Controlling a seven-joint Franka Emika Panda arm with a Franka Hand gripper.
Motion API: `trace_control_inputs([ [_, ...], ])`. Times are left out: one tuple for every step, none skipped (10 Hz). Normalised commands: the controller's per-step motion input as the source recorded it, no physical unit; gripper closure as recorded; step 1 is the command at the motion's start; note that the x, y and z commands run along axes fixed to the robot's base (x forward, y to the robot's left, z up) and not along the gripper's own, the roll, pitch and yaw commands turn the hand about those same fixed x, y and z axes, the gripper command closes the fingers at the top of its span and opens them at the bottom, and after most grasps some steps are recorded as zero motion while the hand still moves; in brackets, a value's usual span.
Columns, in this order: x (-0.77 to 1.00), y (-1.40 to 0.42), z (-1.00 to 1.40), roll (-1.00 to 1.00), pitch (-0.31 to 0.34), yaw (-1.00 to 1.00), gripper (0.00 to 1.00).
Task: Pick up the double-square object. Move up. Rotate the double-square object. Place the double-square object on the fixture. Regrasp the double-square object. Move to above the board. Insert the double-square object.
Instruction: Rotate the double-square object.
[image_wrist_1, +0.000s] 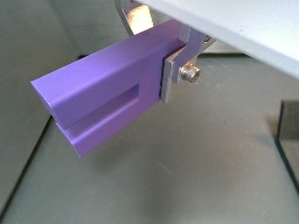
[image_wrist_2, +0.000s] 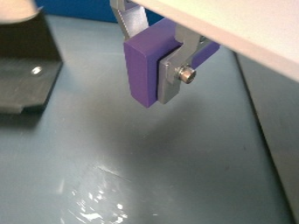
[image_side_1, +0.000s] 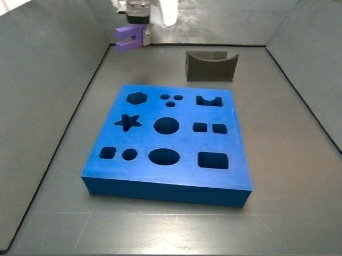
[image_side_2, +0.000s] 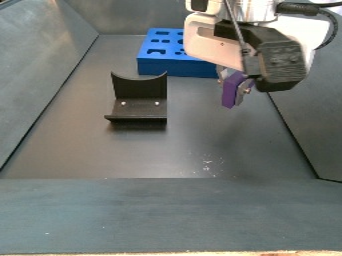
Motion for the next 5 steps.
trace_control_inputs([
  [0.0, 0.02, 0.0, -0.01, -0.001, -1.0, 1.0],
  [-0.01, 0.02, 0.0, -0.01, -0.001, -1.0, 1.0],
  [-0.01, 0.02, 0.0, -0.01, -0.001, -1.0, 1.0],
  [-0.01, 0.01, 0.0, -0.01, -0.001, -1.0, 1.0],
  [-0.01, 0.01, 0.0, -0.01, -0.001, -1.0, 1.0],
])
